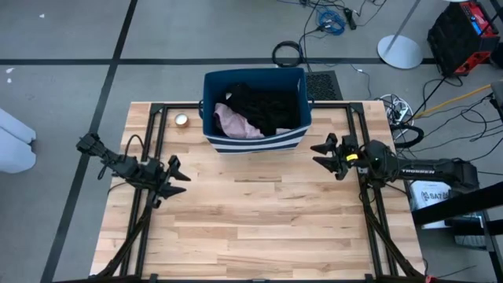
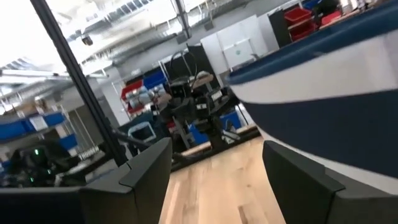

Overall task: Sort clothes
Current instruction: Return to Home Position

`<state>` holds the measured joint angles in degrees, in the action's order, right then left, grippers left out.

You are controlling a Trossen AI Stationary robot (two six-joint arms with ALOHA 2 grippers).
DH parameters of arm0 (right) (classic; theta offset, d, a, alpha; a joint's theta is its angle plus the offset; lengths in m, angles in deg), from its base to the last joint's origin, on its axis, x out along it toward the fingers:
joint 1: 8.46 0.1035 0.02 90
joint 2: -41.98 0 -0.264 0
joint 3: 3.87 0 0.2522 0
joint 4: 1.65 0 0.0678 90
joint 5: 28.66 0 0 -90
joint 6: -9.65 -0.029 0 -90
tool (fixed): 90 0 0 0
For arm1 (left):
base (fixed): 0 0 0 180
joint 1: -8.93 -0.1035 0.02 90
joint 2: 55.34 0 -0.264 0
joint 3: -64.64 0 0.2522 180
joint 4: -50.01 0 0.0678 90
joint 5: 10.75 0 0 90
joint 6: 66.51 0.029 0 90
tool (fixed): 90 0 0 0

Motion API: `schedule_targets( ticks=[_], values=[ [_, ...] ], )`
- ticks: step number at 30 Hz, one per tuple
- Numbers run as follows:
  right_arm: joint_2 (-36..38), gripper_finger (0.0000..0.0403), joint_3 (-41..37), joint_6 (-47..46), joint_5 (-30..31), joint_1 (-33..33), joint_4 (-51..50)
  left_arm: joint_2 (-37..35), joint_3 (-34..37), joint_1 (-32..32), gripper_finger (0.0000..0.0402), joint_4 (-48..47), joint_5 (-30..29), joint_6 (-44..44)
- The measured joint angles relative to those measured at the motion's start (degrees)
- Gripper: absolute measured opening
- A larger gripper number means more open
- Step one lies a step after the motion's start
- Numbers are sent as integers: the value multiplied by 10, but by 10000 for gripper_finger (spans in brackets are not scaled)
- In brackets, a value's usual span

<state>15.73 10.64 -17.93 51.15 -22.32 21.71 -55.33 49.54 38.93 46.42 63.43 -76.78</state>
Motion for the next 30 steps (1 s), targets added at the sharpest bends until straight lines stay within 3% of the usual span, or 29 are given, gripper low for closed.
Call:
schedule_targets(
  ticks=[9,16,23,30],
  values=[
    [-44,240,0,34,0,9,2,0,9,0,191,-18,37,-11],
    [-78,240,0,25,3,9,61,0,9,0,191,-22,45,-11],
    [-104,240,0,58,82,17,43,0,9,0,191,-74,34,-19],
    [-82,233,0,92,89,17,31,0,9,0,191,-75,34,-29]
  ],
)
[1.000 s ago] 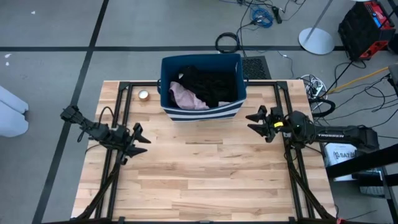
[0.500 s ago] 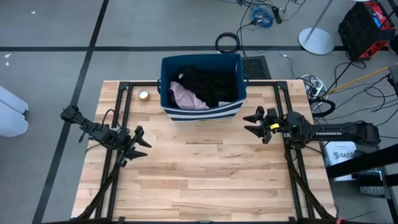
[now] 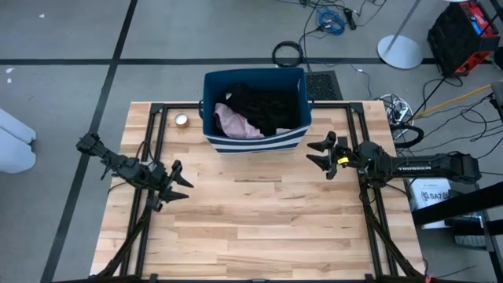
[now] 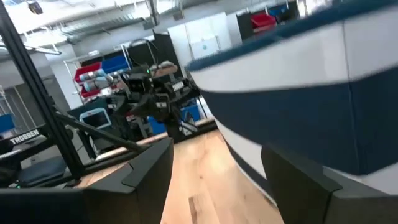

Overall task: Sort clothes
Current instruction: Return to Home Position

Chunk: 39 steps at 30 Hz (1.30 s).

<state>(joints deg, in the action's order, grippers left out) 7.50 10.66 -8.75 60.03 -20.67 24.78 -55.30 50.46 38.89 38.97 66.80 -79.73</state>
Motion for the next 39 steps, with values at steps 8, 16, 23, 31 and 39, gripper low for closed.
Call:
schedule_targets(
  ticks=[8,16,23,31,39],
  values=[
    [91,202,0,1,-1,25,-106,0,0,0,191,-1,3,-12],
    [155,173,0,33,176,124,-181,0,0,0,191,0,-7,4],
    [161,161,0,56,235,192,-210,0,0,0,191,0,-11,16],
    [161,160,0,72,234,230,-245,0,0,0,191,0,-13,16],
    [161,160,0,90,192,232,-296,0,0,0,191,0,-14,24]
  ],
)
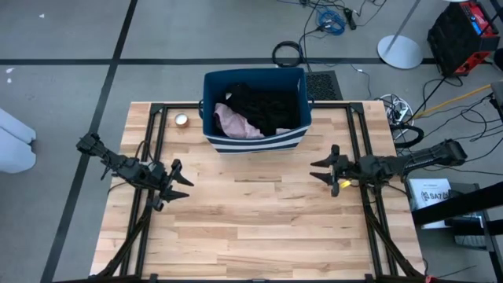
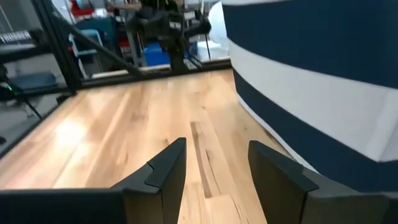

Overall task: Sort clothes
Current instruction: Return to Home Position

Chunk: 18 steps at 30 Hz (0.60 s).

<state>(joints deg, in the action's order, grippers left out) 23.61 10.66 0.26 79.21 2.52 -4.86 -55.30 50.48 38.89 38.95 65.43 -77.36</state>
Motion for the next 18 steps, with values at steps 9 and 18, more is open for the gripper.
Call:
schedule_targets(
  ticks=[9,18],
  values=[
    [0,160,0,13,-3,0,-60,3,0,0,191,7,-81,112],
    [-1,160,0,-19,-45,0,-74,3,0,0,191,8,-81,174]
  ],
)
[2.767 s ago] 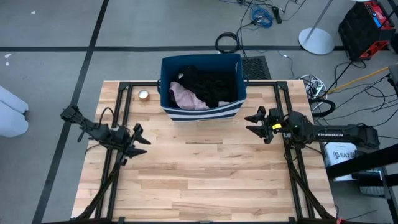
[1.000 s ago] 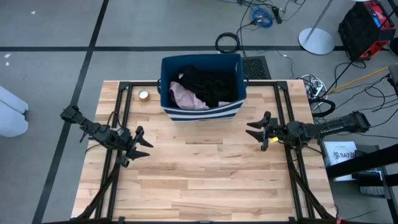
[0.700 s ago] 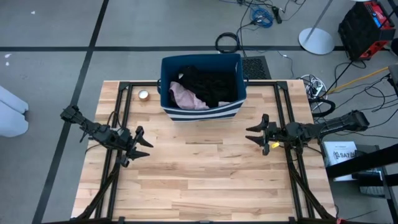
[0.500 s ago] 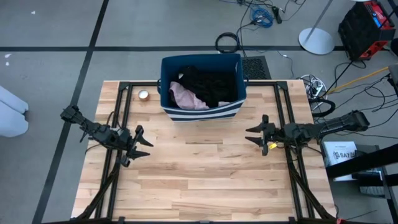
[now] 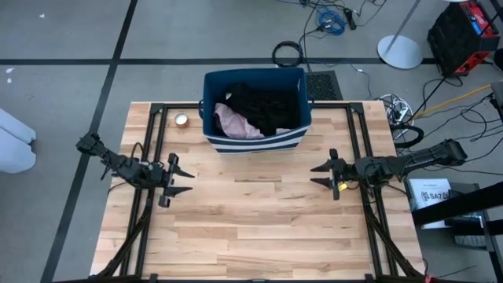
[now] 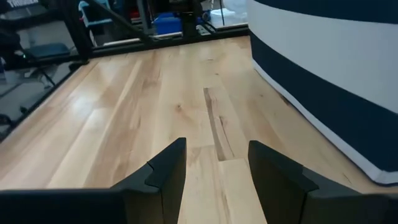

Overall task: Sort clothes
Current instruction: Return to Home Position

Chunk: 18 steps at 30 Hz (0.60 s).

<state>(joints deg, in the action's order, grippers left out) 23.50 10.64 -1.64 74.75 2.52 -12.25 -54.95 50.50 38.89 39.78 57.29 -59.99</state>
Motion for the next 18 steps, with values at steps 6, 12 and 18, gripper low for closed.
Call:
schedule_targets(
  ticks=[6,12,18],
  values=[
    [0,160,0,-14,0,0,0,0,0,0,191,0,0,0],
    [0,160,0,-15,0,0,0,0,0,0,191,1,0,0],
    [0,160,0,-15,0,0,0,0,0,1,191,1,1,0]
  ],
)
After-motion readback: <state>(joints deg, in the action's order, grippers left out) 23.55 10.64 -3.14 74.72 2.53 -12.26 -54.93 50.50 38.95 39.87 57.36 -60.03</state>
